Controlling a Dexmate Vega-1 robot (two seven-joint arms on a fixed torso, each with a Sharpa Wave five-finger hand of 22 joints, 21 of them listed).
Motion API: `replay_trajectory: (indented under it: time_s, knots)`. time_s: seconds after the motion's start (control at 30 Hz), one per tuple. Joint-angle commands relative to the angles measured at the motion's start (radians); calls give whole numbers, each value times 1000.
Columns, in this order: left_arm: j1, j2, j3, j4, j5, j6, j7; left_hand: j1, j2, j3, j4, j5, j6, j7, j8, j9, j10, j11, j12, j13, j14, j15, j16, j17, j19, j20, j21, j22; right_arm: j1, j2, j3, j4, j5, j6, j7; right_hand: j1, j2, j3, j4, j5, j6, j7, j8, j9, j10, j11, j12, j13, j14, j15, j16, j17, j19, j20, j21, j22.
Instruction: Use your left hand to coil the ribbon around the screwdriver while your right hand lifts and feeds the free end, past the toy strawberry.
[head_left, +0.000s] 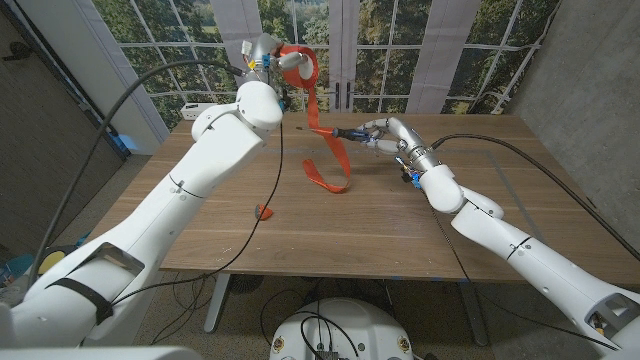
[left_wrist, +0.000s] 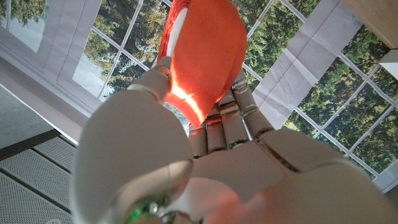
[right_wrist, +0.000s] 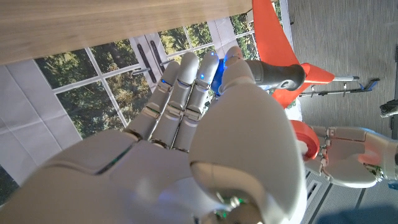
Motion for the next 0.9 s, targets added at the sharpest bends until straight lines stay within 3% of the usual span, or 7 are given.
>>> replay_trajectory:
  time_s: [0.03,0.47,0.53,0.67,0.9]
  knots:
    - [-12,-12,15,3,26,-81,-28,75,82,21,18,6,179,-123,6,8,244,-236,6,224,205,-265,0,48,-1,-3,9,0,29,1,-32,-7,18,-93,60,-5,20,6,1,9,272,58,9,61,18,5,-3,-6,14,-105,4,-10,11,-9,15,2]
    - [14,1,14,-38,28,-172,-77,75,82,21,18,6,181,-125,2,10,243,-238,1,227,205,-265,-1,49,-3,-5,16,-3,62,28,-28,24,124,-182,92,-1,20,4,-4,9,274,66,6,59,19,7,-6,-6,15,-101,21,-21,5,-3,27,1]
    - [28,4,8,-31,34,-237,-79,75,81,20,17,6,182,-125,2,10,245,-239,1,226,205,-266,0,51,-4,-5,17,-3,66,32,-29,25,133,-202,87,-2,20,4,-4,9,274,67,6,58,19,9,-7,-6,15,-101,23,-23,5,-2,28,0]
    - [38,1,2,-33,42,-284,-85,73,82,20,19,6,183,-126,1,10,247,-240,-1,224,207,-265,-1,51,-4,-6,19,-4,81,37,-46,14,124,-284,80,1,20,4,-6,10,276,70,7,59,24,9,-8,-10,15,-101,26,-27,8,2,33,0]
    - [38,-8,-1,-53,44,-274,-104,72,81,20,19,5,185,-128,-1,10,247,-242,-2,227,207,-268,-2,51,-6,-8,21,-4,102,43,-72,45,132,-306,73,1,19,3,-7,10,276,75,6,60,26,15,-8,-10,12,-98,35,-34,7,4,41,-1]
